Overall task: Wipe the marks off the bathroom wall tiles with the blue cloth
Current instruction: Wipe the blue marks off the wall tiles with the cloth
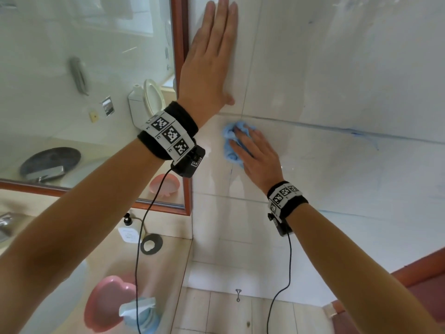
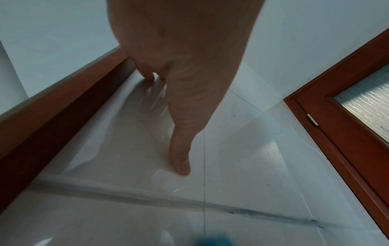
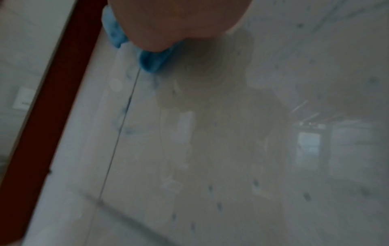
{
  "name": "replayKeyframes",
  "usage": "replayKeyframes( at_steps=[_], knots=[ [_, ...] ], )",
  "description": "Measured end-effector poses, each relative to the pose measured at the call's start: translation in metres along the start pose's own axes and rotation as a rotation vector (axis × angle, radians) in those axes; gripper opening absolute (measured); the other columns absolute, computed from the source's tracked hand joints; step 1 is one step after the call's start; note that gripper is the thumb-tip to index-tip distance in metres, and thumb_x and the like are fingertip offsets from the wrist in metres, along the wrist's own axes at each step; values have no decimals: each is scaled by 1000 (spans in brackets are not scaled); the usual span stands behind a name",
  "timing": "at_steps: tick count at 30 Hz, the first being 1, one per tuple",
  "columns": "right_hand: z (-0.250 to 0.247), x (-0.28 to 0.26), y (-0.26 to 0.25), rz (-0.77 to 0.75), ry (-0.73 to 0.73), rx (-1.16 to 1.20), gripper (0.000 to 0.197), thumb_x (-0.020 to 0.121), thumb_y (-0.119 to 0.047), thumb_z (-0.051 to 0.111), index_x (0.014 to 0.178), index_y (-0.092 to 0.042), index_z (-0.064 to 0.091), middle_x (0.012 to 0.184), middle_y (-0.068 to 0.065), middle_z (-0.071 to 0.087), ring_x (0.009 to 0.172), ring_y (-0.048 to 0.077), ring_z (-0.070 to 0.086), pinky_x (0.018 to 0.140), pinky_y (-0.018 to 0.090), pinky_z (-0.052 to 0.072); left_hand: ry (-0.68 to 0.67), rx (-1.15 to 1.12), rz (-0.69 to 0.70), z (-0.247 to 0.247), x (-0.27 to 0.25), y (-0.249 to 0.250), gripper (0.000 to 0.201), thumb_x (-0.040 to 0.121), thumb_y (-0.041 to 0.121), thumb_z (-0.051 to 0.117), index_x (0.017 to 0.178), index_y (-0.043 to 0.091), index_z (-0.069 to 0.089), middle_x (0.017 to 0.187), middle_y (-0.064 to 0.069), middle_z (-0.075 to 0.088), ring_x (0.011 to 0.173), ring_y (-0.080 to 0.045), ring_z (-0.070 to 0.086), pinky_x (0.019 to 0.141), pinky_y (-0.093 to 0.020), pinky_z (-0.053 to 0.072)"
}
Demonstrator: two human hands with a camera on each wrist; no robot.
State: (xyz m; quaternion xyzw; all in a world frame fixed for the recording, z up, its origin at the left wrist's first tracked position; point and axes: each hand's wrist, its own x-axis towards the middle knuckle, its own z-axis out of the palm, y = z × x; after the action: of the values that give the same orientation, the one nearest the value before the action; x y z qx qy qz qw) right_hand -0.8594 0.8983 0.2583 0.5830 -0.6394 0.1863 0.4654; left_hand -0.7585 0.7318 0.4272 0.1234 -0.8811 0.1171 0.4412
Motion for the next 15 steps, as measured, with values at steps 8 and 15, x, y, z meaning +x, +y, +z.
replayKeyframes(
  at_steps=[8,15],
  knots=[
    [5,-46,-4,-180,-279,8,38,112,-8,36,130,-8,69,144,11,61,136,32,56,117,47,42,4,42,-1,-3,-1,2,150,60,67,90,165,3,4,174,-19,7,161,-38,7,132,-46,16],
    [-25,13,2,85,-60,5,40,97,10,49,129,-5,68,148,13,57,139,33,50,116,49,42,-19,10,-27,-1,-2,3,144,63,60,92,166,3,8,174,-16,12,161,-35,10,132,-43,15]
  ],
)
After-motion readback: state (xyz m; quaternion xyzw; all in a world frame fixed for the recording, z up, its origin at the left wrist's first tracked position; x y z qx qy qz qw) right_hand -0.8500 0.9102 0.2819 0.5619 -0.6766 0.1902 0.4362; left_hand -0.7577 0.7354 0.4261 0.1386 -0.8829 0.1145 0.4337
